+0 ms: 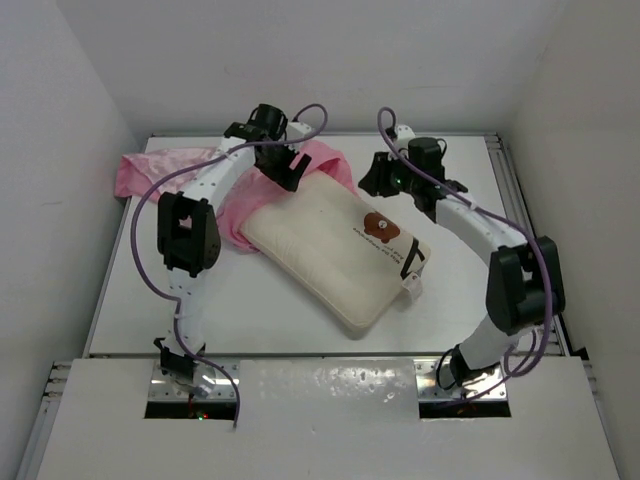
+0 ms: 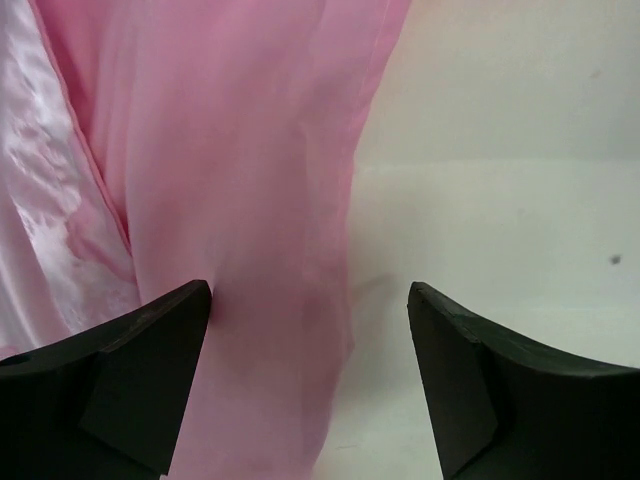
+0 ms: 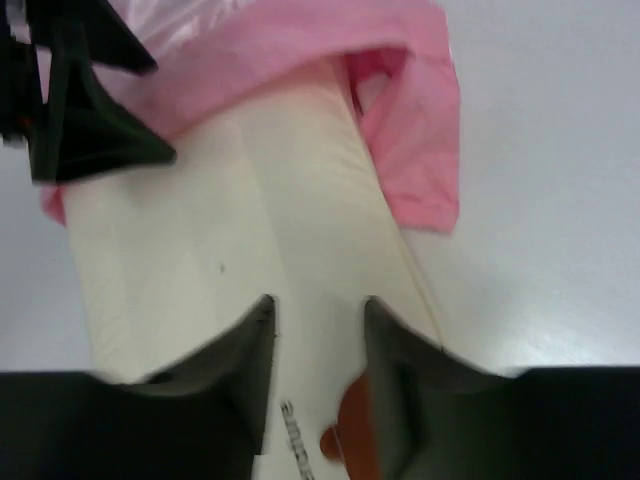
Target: Put the pillow into the pillowcase
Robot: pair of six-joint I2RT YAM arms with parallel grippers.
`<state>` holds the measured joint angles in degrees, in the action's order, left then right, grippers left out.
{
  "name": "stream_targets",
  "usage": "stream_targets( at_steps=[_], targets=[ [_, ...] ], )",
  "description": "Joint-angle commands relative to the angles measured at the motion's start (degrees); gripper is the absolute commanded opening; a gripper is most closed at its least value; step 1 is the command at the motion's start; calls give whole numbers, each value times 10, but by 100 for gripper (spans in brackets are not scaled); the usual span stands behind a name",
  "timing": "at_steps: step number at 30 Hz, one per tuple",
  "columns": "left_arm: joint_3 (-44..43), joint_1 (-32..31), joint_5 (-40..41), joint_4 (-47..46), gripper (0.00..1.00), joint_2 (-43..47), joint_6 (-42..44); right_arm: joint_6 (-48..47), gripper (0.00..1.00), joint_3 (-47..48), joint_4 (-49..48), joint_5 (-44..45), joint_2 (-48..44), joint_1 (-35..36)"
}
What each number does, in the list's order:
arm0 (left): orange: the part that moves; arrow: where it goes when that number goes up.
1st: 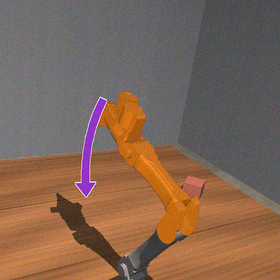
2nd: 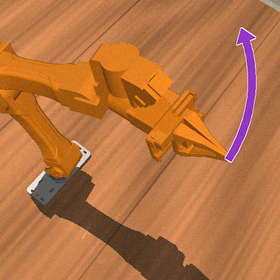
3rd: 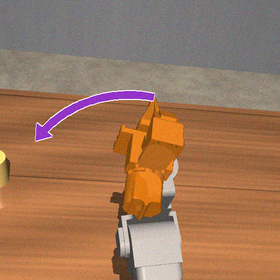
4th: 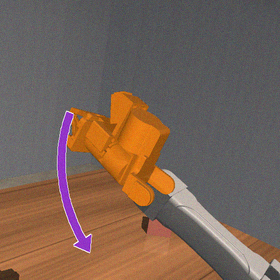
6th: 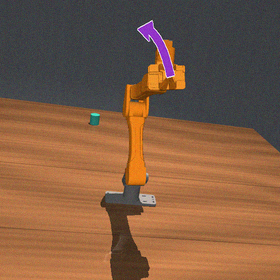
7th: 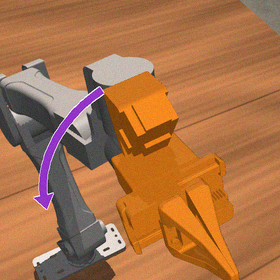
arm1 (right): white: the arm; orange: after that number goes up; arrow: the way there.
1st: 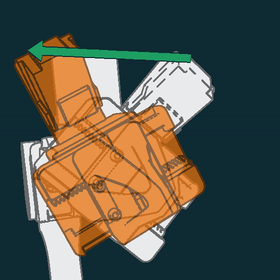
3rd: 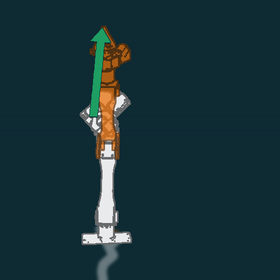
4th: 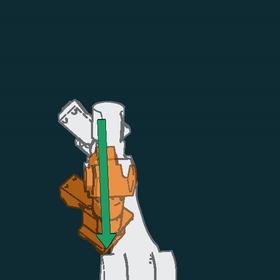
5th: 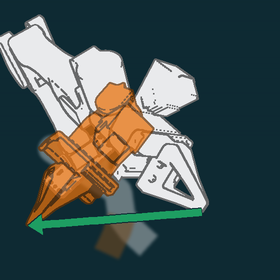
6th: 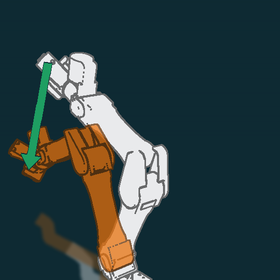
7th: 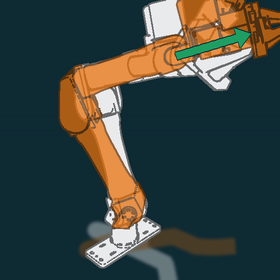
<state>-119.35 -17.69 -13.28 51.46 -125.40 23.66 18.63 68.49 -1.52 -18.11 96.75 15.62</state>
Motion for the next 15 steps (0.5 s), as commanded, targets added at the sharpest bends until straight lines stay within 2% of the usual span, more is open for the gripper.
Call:
stream_targets(
  at_steps=[1,2,3,4,5,7,8,9,10,12,13,15],
  targets=[
    [22,-7,55,-15,79,18,10,59,46,-85,72,18,-85,-25],
    [22,-6,54,-19,78,15,8,88,61,-119,45,26,-114,-34],
    [22,-6,54,-25,77,12,3,139,71,-185,30,51,-140,-44],
    [21,-5,53,-27,75,10,2,159,93,-214,23,69,-198,-46],
    [22,-5,44,-29,66,5,0,176,99,-242,24,96,-224,-45],
    [22,-7,27,-27,55,2,-3,213,99,-302,41,158,-292,-34],
    [22,-7,21,-25,42,-1,-5,232,99,-316,68,176,-311,-30],
    [20,-8,16,-23,35,-2,-5,266,99,-348,75,191,-328,-24],
    [21,-9,6,-18,25,-3,-5,280,99,-382,69,192,-358,-20],
    [19,-10,1,-13,18,-4,-6,318,99,-418,41,183,-377,-16],
    [18,-11,-8,-12,15,-5,-6,325,99,-431,26,152,-379,-14],
    [17,-12,-15,-15,6,-5,-6,341,99,-454,-8,130,-350,-13]
  ],
)
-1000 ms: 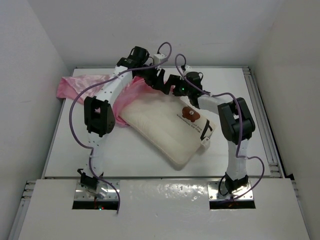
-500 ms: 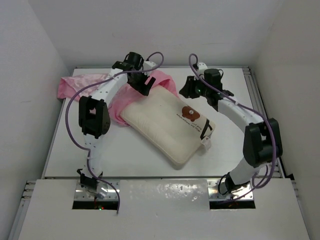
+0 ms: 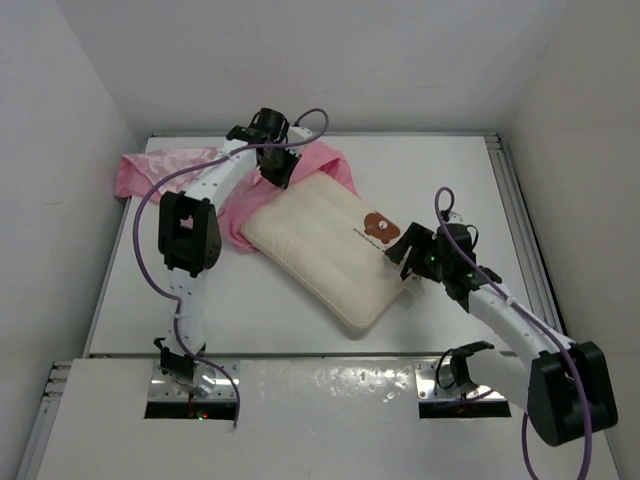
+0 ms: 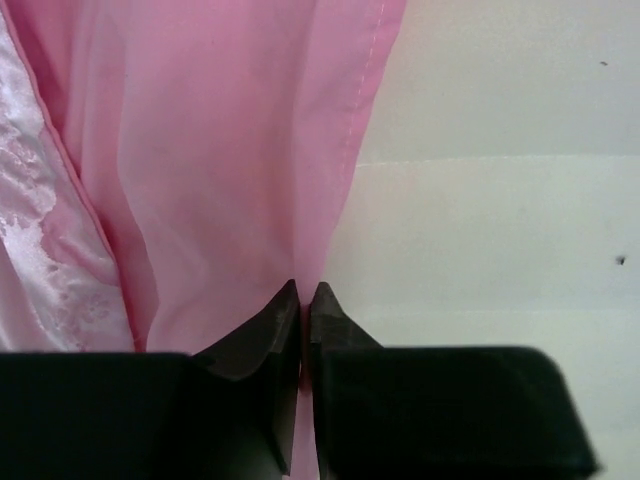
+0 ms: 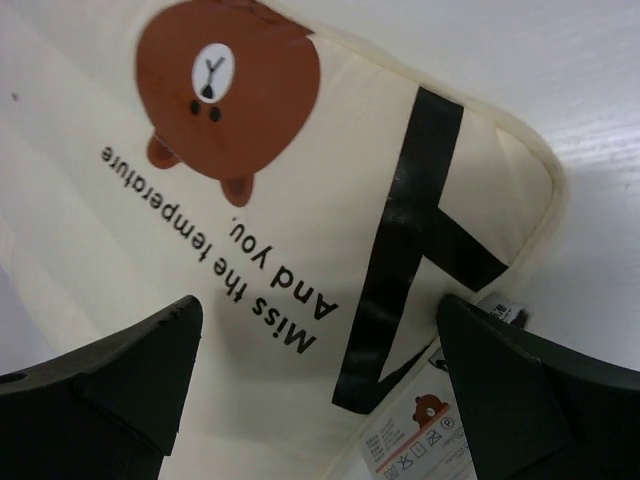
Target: Put the pillow into the pillowcase
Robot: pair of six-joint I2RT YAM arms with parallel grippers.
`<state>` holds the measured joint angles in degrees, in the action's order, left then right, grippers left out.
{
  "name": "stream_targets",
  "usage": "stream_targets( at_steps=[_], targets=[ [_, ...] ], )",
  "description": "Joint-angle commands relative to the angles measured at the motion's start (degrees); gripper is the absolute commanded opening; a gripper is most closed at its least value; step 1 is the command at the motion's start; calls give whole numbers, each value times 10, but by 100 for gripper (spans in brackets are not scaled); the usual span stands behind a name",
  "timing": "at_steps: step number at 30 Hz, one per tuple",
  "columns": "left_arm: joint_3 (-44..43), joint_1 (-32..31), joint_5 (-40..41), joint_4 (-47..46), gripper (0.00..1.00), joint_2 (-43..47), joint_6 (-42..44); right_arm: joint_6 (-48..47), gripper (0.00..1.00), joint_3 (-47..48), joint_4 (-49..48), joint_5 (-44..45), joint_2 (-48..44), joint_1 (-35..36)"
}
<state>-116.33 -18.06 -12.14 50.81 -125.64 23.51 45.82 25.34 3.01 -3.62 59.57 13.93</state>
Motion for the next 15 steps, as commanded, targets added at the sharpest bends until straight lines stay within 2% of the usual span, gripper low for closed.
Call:
stream_targets(
  at_steps=[1,4,5,6,8,9,12,13,15],
  targets=[
    [-14,-10,-33,-9,0,0,-6,70,99,-23,-72,-41,59,4],
    [-21,-16,-54,-13,0,2,-7,64,98,-24,-134,-96,124,6],
    [-26,-19,-65,-13,0,5,-7,68,92,-20,-196,-114,144,6],
    [-29,-21,-75,-12,0,6,-7,81,70,-14,-233,-129,182,7],
    [-46,-32,-117,-3,0,9,9,101,35,12,-317,-161,212,11],
    [-56,-39,-152,13,0,10,18,110,1,22,-337,-165,229,14],
    [-72,-48,-221,60,0,12,62,119,0,45,-395,-141,231,25],
    [-78,-50,-291,74,0,11,76,120,0,47,-406,-126,224,28],
    [-95,-52,-356,124,0,12,126,106,0,47,-436,-87,217,39]
  ],
)
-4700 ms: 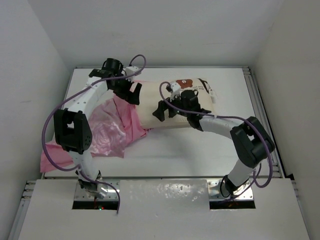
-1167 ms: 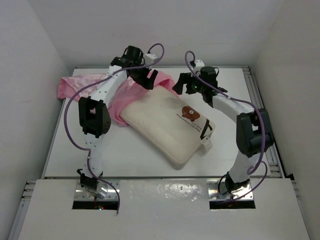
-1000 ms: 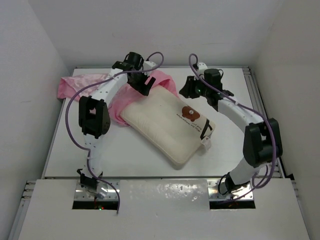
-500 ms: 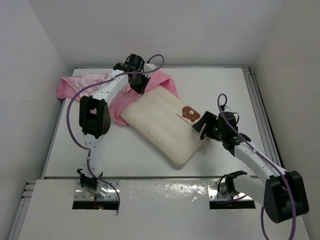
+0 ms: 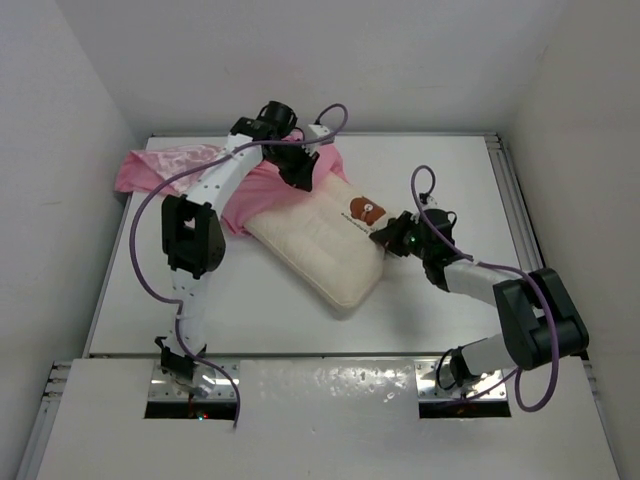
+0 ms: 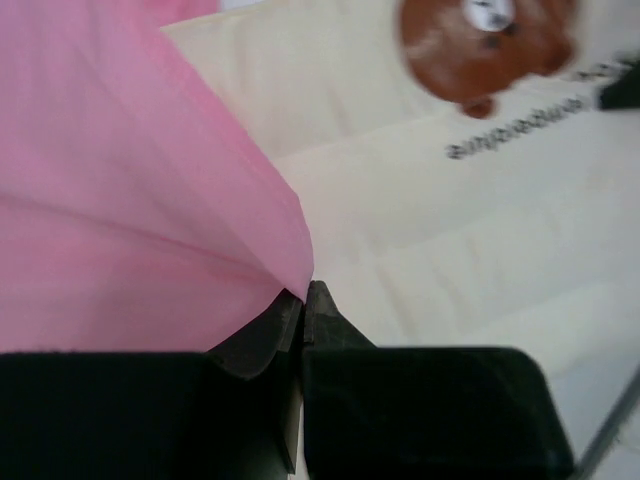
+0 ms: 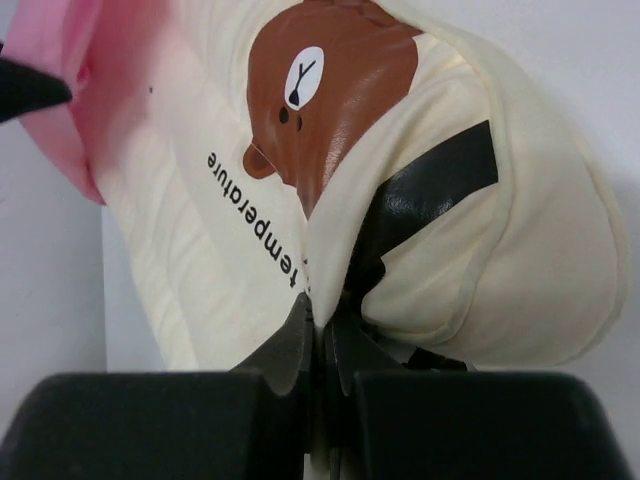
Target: Put the pillow into the pillowcase
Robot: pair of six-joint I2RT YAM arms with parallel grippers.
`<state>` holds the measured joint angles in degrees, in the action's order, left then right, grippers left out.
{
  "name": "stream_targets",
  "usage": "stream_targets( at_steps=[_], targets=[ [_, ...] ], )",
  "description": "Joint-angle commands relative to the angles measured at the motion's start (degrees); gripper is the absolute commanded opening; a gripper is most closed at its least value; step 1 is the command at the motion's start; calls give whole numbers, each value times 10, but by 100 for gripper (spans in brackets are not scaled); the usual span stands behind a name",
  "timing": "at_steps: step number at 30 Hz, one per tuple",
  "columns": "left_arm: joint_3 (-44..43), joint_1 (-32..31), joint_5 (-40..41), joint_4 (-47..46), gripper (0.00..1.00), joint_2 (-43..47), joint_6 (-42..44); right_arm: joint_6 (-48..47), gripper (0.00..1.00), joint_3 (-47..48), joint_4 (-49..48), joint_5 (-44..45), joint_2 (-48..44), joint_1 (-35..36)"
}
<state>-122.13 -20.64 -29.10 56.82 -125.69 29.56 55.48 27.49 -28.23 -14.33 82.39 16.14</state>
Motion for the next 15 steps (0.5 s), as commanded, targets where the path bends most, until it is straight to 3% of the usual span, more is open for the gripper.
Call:
stream_targets(
  at_steps=[1,4,5,6,7,8,9,10,15],
  targets=[
    [-40,-28,-206,72,0,11,70,-4,0,28,-115,29,-18,20],
    [-29,-23,-151,81,0,13,81,-67,4,60,-32,41,-26,28],
    [-4,-18,-128,67,0,15,68,-104,16,67,-7,38,-28,26],
    [8,-3,-88,61,4,17,61,-131,38,78,25,33,-28,26],
    [19,3,-65,48,10,18,41,-190,81,109,109,34,-30,21],
    [28,10,-38,44,16,19,31,-215,96,128,158,40,-32,21],
    [39,23,9,41,23,20,24,-244,99,145,207,55,-35,19],
    [43,28,28,37,39,24,18,-269,99,162,262,83,-41,19],
    [51,61,55,34,73,73,3,-445,99,162,255,127,-105,64]
  ],
)
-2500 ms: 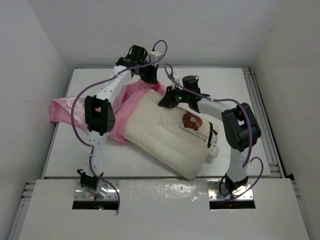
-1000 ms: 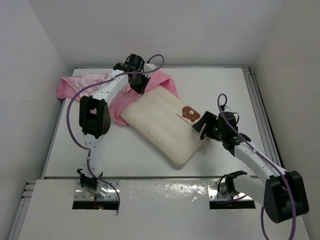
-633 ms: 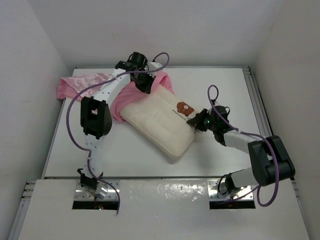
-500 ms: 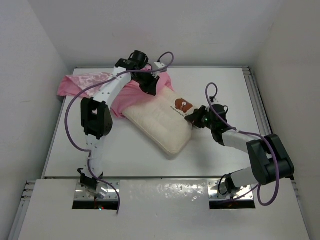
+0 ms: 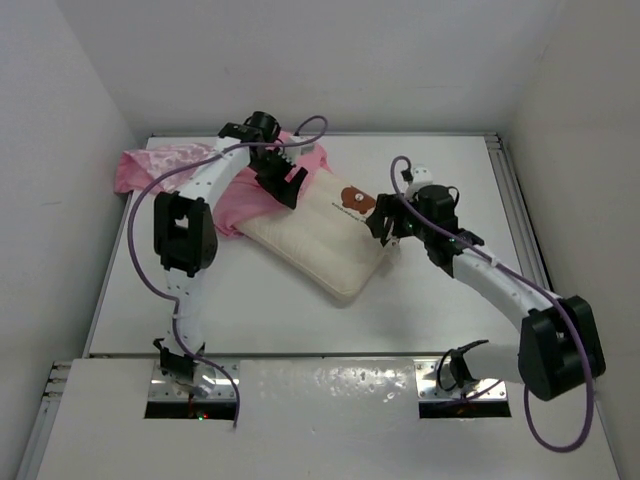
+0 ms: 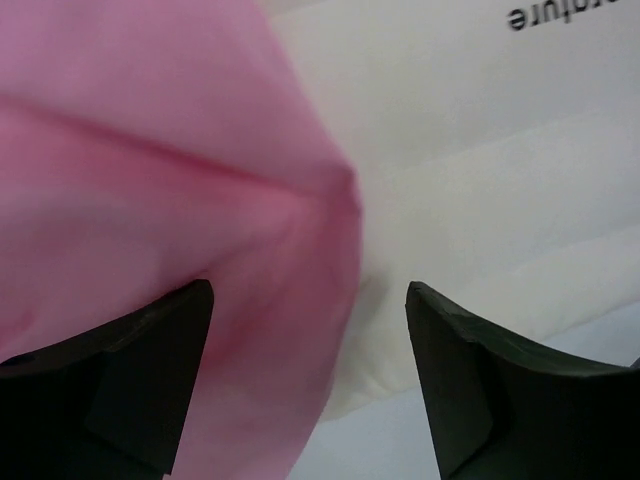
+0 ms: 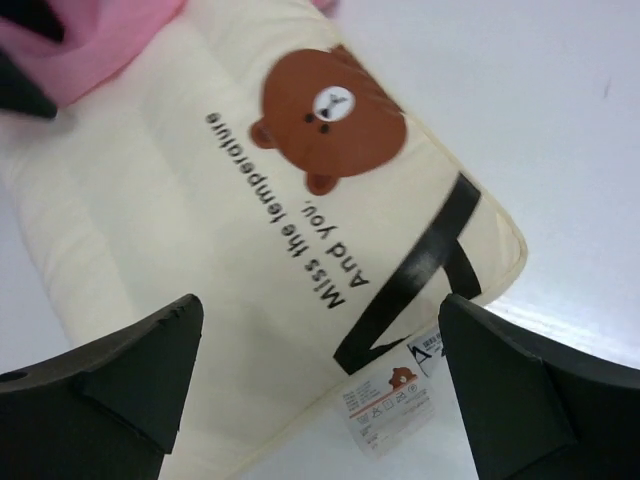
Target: Put the pillow into the pillowcase
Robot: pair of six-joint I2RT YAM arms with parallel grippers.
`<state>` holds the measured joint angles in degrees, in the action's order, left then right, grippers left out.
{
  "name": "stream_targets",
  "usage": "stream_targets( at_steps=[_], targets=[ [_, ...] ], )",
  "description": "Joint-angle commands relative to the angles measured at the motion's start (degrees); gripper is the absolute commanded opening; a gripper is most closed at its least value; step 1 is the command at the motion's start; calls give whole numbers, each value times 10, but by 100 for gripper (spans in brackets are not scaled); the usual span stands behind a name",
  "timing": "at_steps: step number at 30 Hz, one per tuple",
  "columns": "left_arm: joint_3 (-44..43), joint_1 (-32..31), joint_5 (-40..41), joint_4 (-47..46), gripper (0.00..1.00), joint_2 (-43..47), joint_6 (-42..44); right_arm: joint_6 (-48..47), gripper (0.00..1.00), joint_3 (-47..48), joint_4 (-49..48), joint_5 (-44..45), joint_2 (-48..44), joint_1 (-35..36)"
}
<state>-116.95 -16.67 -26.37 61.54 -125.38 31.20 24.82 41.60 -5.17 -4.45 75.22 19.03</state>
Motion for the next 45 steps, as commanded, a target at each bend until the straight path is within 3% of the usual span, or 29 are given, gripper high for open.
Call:
stream_targets(
  at_steps=[1,2,3,4,5,6,7,8,9,10,11,13,14,17,21,24,26,27,28,29,30,31,32,33,39,45],
  targets=[
    [3,23,34,-13,78,80,-11,-184,99,27,24,24,-31,49],
    [9,29,48,-14,87,107,-10,-206,99,36,27,18,-25,62],
    [28,31,56,-15,87,119,-9,-227,97,64,45,5,-15,75],
    [41,37,65,-15,87,131,-6,-273,87,83,66,-34,-1,101],
    [57,42,79,-15,84,158,-4,-288,45,101,80,-49,33,113],
    [98,46,88,-19,78,173,-4,-296,25,134,100,-52,52,129],
    [123,51,96,-27,66,186,-4,-304,15,150,108,-44,70,153],
    [150,60,118,-34,40,213,-3,-308,19,161,110,-40,101,166],
    [211,65,131,-44,33,225,-3,-311,51,180,108,-38,115,187],
    [244,68,144,-66,31,238,-1,-314,74,185,103,-29,127,196],
    [275,70,175,-78,35,260,-2,-314,99,188,77,-24,145,207],
    [347,72,196,-117,54,274,-3,-314,99,191,57,-23,161,234],
    [381,72,207,-149,72,281,-6,-319,99,198,56,-28,178,252],
    [424,69,259,-221,80,284,-17,-323,99,208,38,-17,208,275],
    [476,62,377,-376,79,276,-22,-334,99,216,10,71,281,300],
    [496,63,367,-427,65,274,-32,-311,99,239,3,129,316,298],
    [500,61,349,-439,43,269,-35,-306,99,256,-5,133,342,297],
    [501,60,326,-440,34,265,-35,-302,98,261,-10,133,348,297],
    [502,60,308,-444,17,265,-36,-303,96,263,-15,129,359,297],
    [509,60,300,-447,10,266,-35,-303,86,261,-32,126,364,295],
    [512,58,293,-448,4,266,-33,-300,71,256,-41,116,367,292],
    [514,57,281,-444,0,267,-33,-293,49,252,-52,111,370,288],
    [514,56,271,-440,0,269,-31,-286,14,248,-69,106,370,277],
    [510,55,266,-422,0,269,-26,-269,3,248,-75,98,370,272],
    [415,34,133,-248,0,280,15,-140,0,262,-120,47,330,211],
    [293,-10,-88,-50,0,276,120,18,0,275,-228,82,294,152]
  ],
)
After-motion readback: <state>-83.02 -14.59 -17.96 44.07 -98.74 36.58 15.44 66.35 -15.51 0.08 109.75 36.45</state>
